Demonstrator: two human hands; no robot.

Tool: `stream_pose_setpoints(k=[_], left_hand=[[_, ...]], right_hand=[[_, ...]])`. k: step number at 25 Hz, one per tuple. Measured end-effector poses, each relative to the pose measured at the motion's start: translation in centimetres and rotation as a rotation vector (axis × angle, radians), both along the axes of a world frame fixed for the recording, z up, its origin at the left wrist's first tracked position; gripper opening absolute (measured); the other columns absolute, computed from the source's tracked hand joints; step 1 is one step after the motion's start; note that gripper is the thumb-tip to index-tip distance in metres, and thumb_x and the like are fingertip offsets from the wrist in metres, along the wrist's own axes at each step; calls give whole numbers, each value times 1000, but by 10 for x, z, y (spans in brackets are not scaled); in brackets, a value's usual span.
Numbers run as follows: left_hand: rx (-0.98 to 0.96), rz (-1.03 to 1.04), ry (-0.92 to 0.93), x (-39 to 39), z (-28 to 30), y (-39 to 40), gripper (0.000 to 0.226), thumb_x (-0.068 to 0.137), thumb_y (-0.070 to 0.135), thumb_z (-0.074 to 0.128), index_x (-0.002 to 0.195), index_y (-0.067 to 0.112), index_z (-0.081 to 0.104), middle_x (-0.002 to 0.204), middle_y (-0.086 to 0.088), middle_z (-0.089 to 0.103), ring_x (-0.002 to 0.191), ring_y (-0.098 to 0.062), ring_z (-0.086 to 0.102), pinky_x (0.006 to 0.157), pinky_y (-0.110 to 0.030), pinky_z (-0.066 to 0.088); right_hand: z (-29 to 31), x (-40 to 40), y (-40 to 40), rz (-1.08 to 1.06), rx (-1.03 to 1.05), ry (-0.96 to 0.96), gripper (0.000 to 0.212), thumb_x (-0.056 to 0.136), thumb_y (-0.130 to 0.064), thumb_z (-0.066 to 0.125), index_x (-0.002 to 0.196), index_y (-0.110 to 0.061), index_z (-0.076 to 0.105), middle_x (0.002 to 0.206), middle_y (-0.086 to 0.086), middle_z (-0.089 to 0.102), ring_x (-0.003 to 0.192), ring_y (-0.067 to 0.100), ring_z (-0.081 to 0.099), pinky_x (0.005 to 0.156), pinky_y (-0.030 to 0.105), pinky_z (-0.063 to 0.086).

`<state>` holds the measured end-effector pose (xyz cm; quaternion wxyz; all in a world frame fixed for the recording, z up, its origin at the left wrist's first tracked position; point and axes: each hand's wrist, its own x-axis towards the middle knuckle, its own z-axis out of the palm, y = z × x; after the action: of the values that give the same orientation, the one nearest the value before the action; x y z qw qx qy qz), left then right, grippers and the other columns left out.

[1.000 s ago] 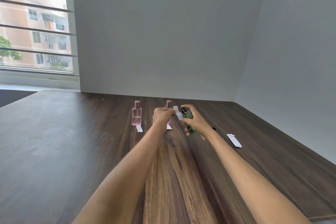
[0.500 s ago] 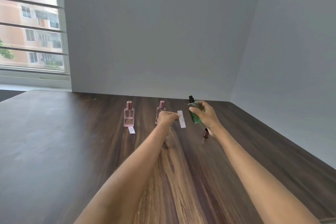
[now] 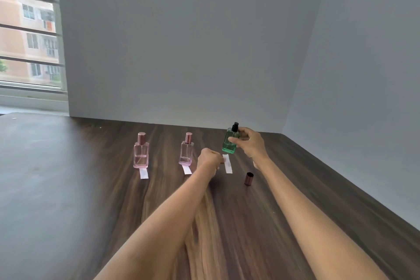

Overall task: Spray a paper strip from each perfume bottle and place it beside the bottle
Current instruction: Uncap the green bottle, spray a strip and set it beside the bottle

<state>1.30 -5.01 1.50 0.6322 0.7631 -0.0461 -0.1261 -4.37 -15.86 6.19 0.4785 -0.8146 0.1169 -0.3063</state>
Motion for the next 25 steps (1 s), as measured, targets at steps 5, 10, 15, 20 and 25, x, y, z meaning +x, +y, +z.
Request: stream_pose_setpoints(k=[5,10,15,20,25], left_hand=[[301,-11,-115,6,-4,-15,40,79,17,67,115,5,53,111,-13,68,103,-32,68,87,-39,53],[590,35,-283,9,-8,-22,47,88,14,60,126,4,34,120,-13,64,112,-31,63,86,-37,50],[665,20,-336,11,-11,-25,49,87,15,61,126,5,33,118,-14,64,109,-31,64,84,-38,50],[661,3,-342,10,-11,-23,48,88,15,60,127,6,34,118,-14,64,110,-31,64,85,-38,50],[620,-24,-343,3,-8,-17,48,89,19,62,127,6,35,120,-14,64,111,-32,63,86,-38,49]], right_hand=[[-14,20,-13,50,-45,95,41,74,-13,77,113,-12,64,101,4,67,89,15,61,85,32,53],[-30,33,-18,71,-34,138,42,75,-12,76,115,-9,64,106,7,68,87,14,59,83,33,55],[-39,37,-23,87,-29,180,42,77,-11,75,117,-6,63,111,9,67,91,13,58,81,31,55],[-39,38,-24,118,-16,210,44,79,-9,73,121,-5,61,114,10,65,96,14,58,81,31,55],[-36,31,-25,150,51,267,53,80,-12,73,129,-6,53,121,9,59,103,16,57,73,22,54]])
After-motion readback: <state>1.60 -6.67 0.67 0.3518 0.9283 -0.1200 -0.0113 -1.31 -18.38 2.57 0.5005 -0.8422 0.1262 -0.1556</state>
